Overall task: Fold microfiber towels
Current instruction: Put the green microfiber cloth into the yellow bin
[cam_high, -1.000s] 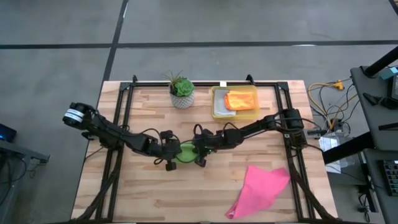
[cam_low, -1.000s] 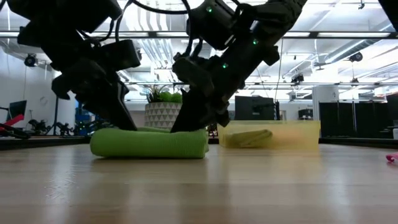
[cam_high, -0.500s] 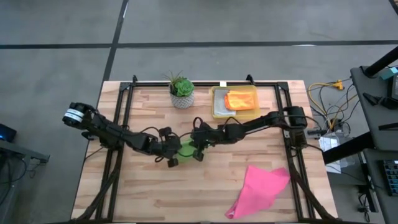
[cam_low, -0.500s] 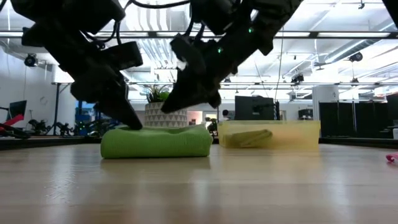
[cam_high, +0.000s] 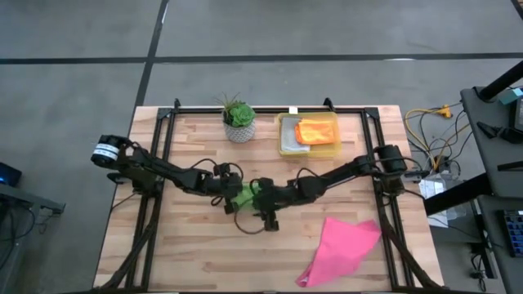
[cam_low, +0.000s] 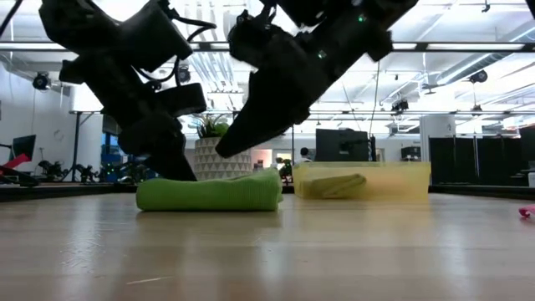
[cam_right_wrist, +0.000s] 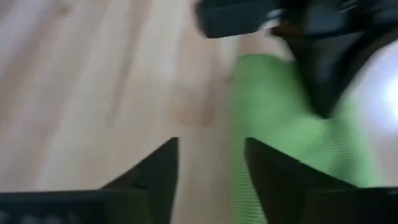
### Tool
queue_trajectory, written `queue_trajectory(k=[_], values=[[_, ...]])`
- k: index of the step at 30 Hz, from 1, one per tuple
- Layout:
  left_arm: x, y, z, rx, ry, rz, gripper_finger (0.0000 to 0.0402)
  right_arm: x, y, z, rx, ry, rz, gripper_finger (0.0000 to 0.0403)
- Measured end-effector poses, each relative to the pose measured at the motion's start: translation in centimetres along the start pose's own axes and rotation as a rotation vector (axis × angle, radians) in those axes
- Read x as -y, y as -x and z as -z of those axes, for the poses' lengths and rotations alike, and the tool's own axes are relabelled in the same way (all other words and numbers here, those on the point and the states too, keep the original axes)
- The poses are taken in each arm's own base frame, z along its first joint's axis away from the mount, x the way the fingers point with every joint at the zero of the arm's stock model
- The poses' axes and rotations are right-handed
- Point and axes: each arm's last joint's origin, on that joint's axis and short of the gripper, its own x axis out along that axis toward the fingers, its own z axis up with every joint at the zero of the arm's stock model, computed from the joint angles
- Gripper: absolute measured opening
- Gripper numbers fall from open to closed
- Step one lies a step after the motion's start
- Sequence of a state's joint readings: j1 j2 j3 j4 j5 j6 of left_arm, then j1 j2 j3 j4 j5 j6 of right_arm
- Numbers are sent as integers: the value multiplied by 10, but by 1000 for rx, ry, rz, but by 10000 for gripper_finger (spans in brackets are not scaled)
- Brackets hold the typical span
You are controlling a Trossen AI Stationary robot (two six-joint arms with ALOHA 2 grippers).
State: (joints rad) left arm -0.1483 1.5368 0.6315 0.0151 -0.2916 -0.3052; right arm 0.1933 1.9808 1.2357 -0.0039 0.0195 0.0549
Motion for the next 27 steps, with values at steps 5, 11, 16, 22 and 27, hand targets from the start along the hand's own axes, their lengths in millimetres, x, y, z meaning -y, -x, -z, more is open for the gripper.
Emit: queue_trajectory(k=[5,11,16,22,27], values=[[0,0,0,0,1,3,0,-13,-1,2,-6,194,227,258],[-1,0,0,-1,3,2,0,-33,-16,20,-85,409,271,320],[-1,-1,1,-11,6,21,0,-44,-34,38,-171,550,527,331],[-1,-1,1,-18,9,50,0,-51,-63,43,-286,670,650,330],[-1,-1,2,-26,10,72,0,-46,-79,33,-286,618,718,329]])
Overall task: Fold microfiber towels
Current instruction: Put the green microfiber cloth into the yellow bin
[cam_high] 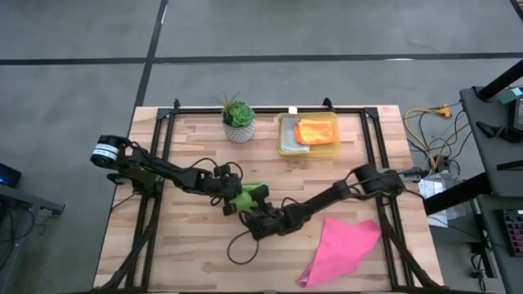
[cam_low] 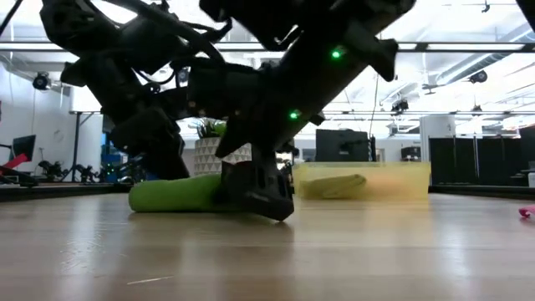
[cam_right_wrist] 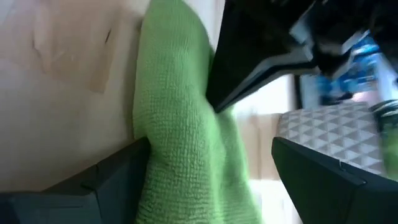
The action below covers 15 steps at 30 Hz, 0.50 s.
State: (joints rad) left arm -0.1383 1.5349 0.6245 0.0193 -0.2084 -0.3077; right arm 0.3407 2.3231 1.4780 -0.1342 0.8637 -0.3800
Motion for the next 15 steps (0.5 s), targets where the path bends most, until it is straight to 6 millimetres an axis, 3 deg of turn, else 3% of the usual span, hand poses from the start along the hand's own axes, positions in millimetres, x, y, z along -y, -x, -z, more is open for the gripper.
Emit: queue_trajectory(k=[8,15], values=[[-2,-1,8,-21,-1,12,0,9,-15,6,-55,-131,-118,308],[-4,-2,13,-31,1,11,0,11,-15,4,-41,-130,-210,206]])
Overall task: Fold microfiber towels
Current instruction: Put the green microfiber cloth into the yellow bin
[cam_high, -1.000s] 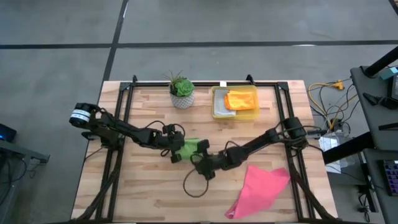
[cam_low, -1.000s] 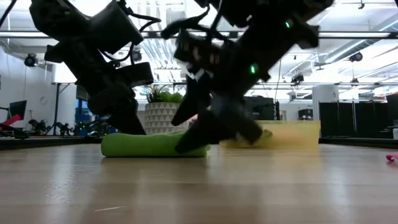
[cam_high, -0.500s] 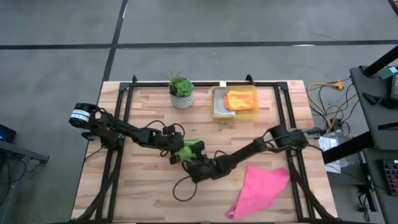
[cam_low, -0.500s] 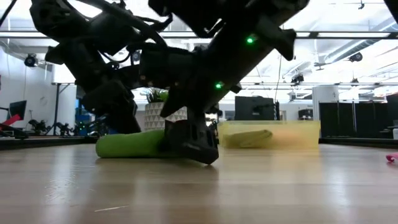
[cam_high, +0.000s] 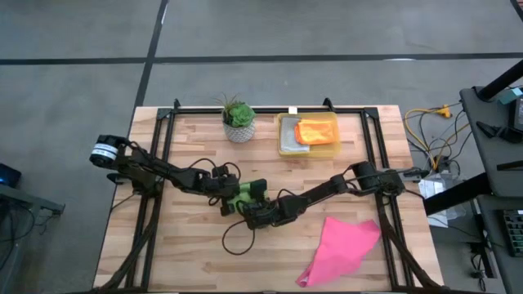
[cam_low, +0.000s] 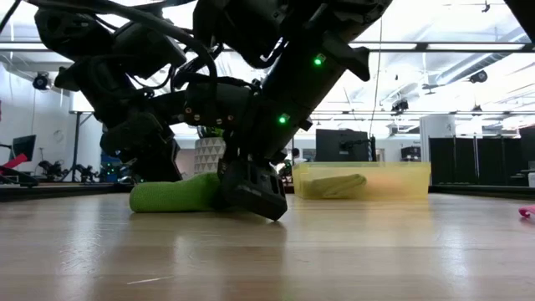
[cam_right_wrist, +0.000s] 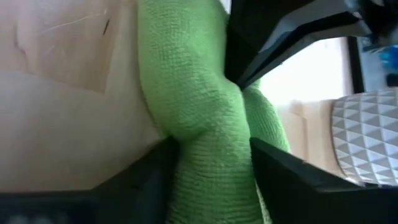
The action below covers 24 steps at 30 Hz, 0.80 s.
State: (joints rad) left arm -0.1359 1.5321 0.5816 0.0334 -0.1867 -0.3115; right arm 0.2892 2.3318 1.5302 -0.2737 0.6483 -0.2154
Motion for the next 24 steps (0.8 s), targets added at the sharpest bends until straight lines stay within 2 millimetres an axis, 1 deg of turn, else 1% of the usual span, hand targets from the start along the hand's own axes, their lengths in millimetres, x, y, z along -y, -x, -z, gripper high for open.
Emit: queue_trajectory(k=[5,7,8,12,15,17,19,22,24], values=[[-4,8,-3,13,7,-12,0,3,2,-5,-2,5,-40,92],[-7,16,-9,54,22,-22,0,5,4,-7,-30,12,-48,43],[-8,22,-12,80,31,-24,0,7,5,-9,-40,14,-52,27],[-17,52,-24,182,71,-19,0,18,13,-20,-73,-17,-64,18],[-24,85,-32,285,103,-19,0,30,25,-28,-63,-54,-116,15],[-28,109,-34,365,125,-14,0,44,38,-35,-21,-107,-178,14],[-32,134,-36,466,163,16,0,60,56,-40,18,-166,-213,14],[-37,167,-33,597,243,72,0,82,82,-40,40,-195,-223,14],[-41,183,-28,663,263,98,0,94,96,-36,43,-201,-220,14]])
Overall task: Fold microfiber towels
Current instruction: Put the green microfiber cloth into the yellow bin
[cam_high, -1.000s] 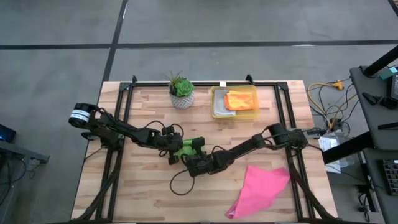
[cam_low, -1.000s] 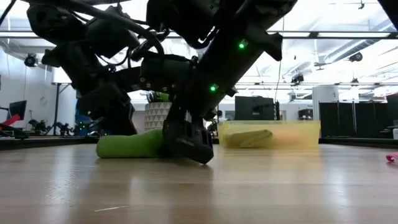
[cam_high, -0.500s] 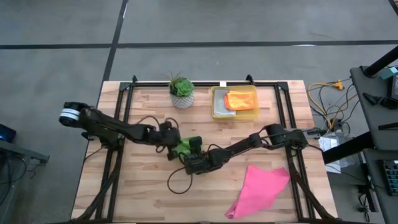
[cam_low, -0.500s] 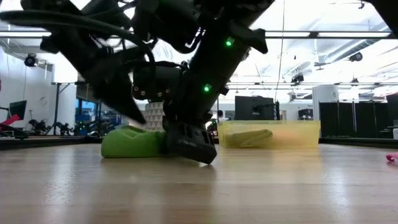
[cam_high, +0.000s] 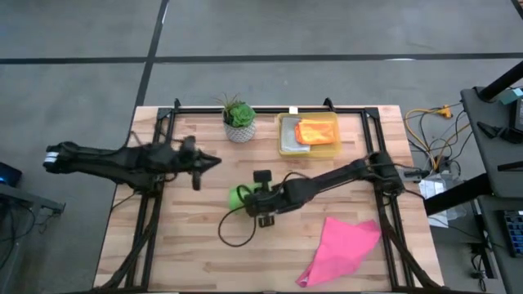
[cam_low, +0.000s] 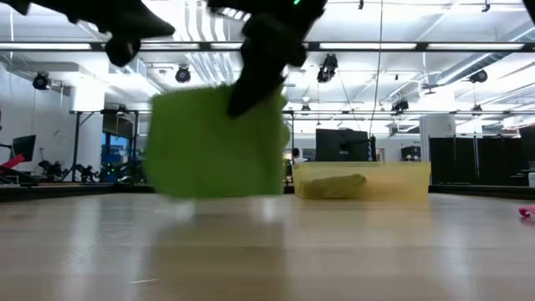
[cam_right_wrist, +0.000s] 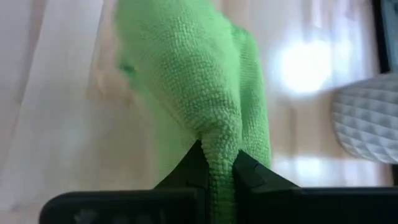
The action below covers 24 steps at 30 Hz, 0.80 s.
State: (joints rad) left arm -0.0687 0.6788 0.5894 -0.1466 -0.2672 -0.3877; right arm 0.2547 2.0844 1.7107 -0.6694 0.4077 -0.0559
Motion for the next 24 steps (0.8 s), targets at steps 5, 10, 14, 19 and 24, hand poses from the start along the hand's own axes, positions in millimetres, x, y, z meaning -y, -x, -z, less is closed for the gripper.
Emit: queue_trajectory(k=[5,10,14,19,24], values=[[-2,24,-8,93,27,54,0,30,40,14,-28,-60,11,13],[-1,26,-7,77,25,112,0,64,67,46,-99,-203,71,12],[2,16,-3,13,12,149,0,94,92,71,-101,-255,156,12],[5,-2,5,-55,-1,138,0,130,102,109,-167,-308,225,12],[10,-24,10,-74,-7,132,0,166,96,150,-267,-323,306,12]])
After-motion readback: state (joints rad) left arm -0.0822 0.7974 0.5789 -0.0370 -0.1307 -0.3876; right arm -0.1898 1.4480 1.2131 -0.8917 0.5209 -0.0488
